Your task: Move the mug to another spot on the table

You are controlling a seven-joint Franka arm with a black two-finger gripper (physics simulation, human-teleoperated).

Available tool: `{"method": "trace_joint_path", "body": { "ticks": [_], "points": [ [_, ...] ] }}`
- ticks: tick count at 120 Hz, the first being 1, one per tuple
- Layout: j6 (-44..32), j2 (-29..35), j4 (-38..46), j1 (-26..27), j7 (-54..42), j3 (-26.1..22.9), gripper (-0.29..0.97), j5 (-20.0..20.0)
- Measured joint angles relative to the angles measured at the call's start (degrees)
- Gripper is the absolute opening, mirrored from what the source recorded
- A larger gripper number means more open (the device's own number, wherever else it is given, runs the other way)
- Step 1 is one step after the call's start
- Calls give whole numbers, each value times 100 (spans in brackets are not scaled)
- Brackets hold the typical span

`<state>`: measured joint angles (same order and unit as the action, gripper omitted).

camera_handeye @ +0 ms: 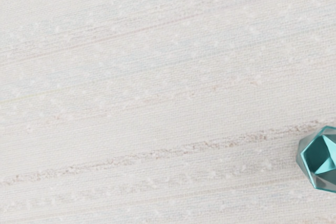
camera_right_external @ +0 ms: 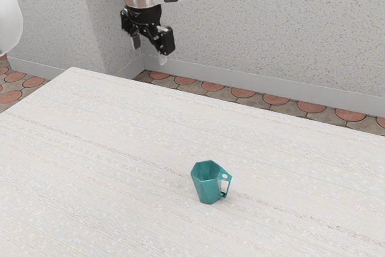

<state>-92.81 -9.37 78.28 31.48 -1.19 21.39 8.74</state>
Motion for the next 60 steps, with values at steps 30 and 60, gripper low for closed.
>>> {"method": "trace_joint_path", "body": {
  "ticks": [30,60],
  "points": [
    [-332,-969,-4,-12,-47,-542,68,66],
    [-582,-1559,-27,-45,-399,-842,68,-587]
  ]
}}
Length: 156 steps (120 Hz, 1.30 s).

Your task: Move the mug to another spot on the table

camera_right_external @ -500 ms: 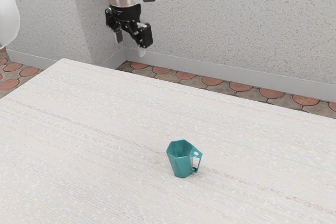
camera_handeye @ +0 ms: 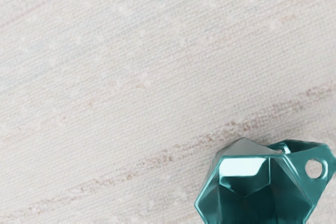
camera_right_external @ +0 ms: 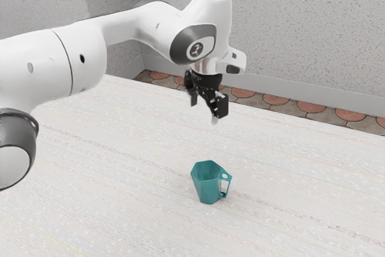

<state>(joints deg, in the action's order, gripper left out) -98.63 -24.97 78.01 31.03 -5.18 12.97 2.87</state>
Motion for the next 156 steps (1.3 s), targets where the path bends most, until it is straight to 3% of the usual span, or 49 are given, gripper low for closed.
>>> {"method": "trace_joint_path", "body": {
  "ticks": [21,39,91,156],
  "points": [
    [434,-270,6,-165,-549,-279,68,-581],
    [411,-555,7,-224,-1290,-484,68,-774],
    [-255,-1217,-2,-235,-3467,-653,68,-856],
    [-696,-1654,7,-352,-4698,-658,66,-879]
  ]
}}
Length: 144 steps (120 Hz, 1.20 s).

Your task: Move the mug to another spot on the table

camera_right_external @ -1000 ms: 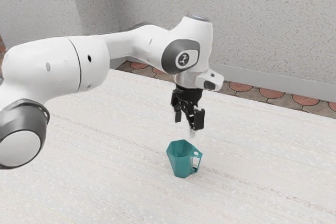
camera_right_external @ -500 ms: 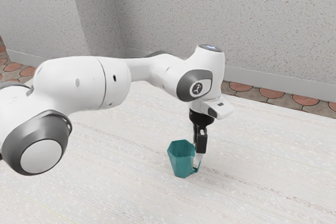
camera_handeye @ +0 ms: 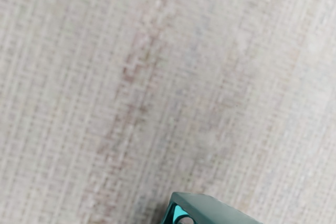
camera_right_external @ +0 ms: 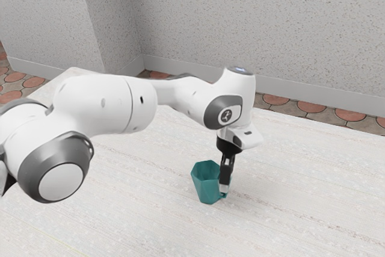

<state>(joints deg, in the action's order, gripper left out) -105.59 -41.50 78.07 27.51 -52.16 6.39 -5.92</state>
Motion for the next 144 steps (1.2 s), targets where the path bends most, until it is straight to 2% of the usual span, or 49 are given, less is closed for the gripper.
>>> {"method": "trace_joint_path", "body": {
  "ticks": [30,55,91,113,133,144],
  "points": [
    [-85,-20,-3,0,-273,-6,37,14],
    [-135,-19,2,0,-423,-7,24,-37],
    [-105,-47,26,2,-548,10,16,11],
    [-79,-43,27,110,-487,59,15,608],
    [14,6,70,389,-318,449,12,997],
    [105,8,126,721,-217,901,12,1079]
  ]
}}
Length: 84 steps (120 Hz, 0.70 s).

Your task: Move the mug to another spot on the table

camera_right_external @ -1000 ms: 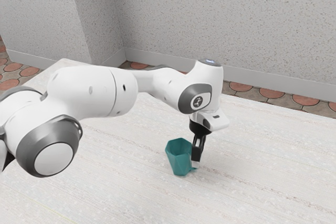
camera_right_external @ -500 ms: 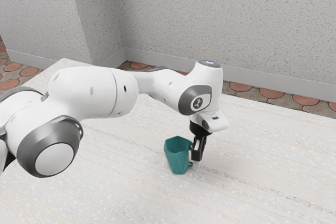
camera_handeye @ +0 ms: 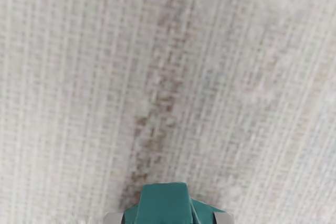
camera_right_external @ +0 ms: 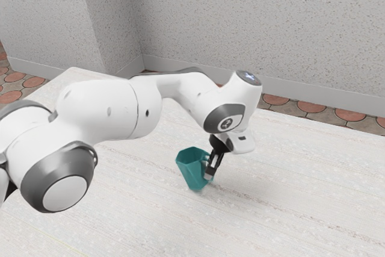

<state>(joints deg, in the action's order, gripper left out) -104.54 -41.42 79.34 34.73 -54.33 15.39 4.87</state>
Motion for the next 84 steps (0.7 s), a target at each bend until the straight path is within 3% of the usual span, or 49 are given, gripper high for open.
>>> {"method": "trace_joint_path", "body": {
  "ticks": [34,84],
  "points": [
    [245,40,258,403,264,1086,8,72],
    [369,-69,524,472,510,1732,8,84]
  ]
}}
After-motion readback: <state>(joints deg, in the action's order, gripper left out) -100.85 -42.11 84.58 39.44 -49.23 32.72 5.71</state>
